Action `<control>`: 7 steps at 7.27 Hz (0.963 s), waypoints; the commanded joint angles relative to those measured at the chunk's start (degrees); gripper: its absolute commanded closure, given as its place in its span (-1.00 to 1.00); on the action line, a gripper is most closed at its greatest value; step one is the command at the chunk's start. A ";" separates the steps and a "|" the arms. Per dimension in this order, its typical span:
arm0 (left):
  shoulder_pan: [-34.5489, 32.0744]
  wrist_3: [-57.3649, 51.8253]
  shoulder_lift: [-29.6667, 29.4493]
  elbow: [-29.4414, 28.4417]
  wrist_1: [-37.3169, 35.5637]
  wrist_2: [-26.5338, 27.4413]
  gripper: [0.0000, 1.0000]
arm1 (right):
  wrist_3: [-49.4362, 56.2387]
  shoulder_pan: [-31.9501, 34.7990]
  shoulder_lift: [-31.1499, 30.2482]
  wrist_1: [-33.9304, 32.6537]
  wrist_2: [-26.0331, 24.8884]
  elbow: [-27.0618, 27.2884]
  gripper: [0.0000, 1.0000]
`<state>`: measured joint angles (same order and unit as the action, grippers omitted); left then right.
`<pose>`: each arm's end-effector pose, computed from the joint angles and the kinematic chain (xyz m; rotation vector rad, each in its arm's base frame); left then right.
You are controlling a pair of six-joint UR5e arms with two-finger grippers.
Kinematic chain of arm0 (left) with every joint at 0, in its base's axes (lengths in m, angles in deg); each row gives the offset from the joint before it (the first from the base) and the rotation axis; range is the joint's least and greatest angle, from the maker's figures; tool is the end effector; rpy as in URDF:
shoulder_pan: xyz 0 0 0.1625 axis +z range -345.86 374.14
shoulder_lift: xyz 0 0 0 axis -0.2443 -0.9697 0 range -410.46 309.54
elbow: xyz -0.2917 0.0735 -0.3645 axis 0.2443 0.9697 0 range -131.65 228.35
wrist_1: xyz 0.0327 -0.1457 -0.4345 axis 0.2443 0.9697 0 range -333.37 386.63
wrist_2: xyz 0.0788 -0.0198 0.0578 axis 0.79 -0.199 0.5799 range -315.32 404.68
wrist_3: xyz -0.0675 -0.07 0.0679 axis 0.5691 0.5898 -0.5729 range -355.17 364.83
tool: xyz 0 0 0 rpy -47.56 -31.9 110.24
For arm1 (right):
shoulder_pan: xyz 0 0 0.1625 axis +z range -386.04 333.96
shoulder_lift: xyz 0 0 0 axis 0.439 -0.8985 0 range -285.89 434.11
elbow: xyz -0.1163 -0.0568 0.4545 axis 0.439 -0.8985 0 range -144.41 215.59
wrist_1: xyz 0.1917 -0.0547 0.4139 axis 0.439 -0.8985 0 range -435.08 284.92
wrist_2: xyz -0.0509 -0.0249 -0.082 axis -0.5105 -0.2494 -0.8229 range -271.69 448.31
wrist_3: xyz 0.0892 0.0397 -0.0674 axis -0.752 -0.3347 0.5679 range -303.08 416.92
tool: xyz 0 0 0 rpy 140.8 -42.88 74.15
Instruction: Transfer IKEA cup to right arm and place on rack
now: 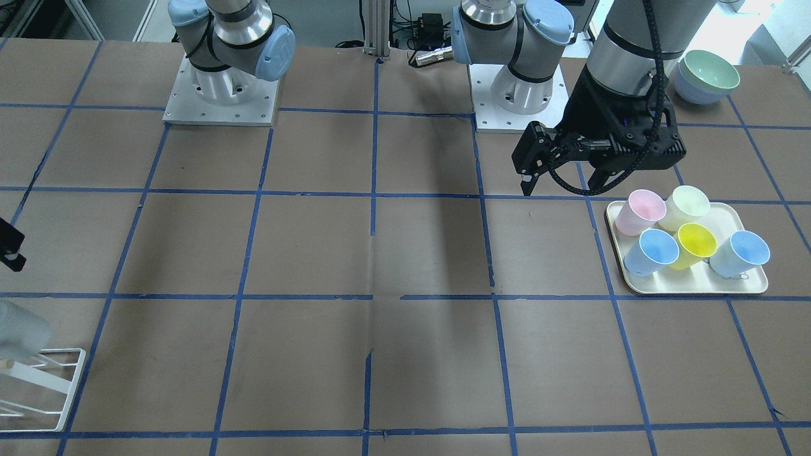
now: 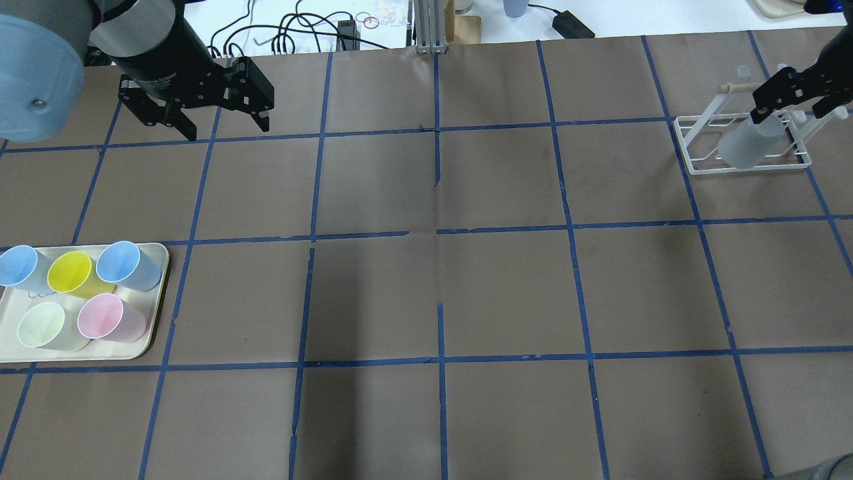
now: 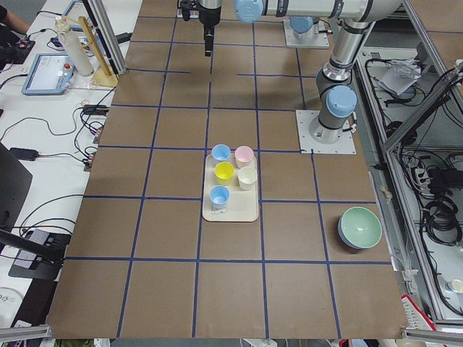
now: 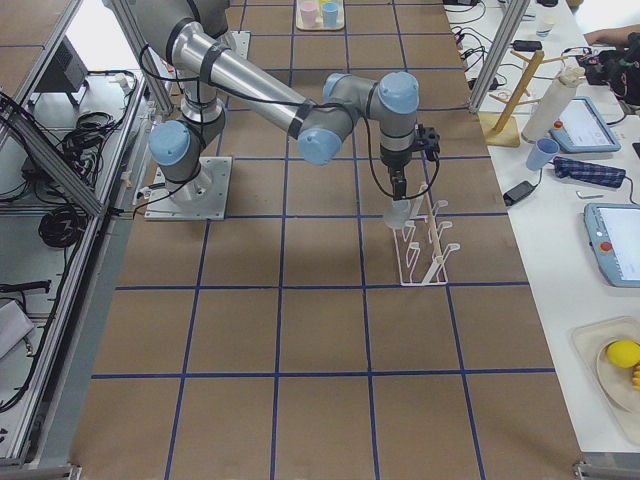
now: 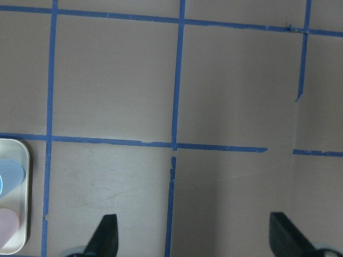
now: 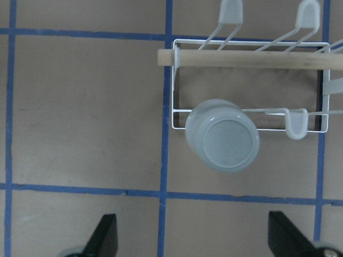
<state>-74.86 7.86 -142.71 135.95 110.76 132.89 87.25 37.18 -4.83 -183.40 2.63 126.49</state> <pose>-0.1269 -0.5721 0.5284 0.1068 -3.1024 0.1625 -0.1582 -0.6292 0.4287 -0.1031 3.1199 -0.2085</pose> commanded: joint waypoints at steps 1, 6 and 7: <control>-0.21 -0.14 -0.13 0.03 0.43 -0.05 -1.00 | -3.66 4.08 -5.16 7.57 -1.67 -0.29 -1.00; 0.05 -2.25 -0.04 -0.06 0.78 0.04 -1.00 | -18.80 16.54 -13.08 16.72 -1.94 -0.03 -1.00; 0.14 -2.42 -0.04 -0.06 0.78 0.04 -1.00 | -22.47 22.15 -13.26 17.17 -4.30 -0.11 -1.00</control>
<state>-74.80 5.67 -142.78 135.89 111.54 132.92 68.69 53.48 -17.45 -167.30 0.36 126.36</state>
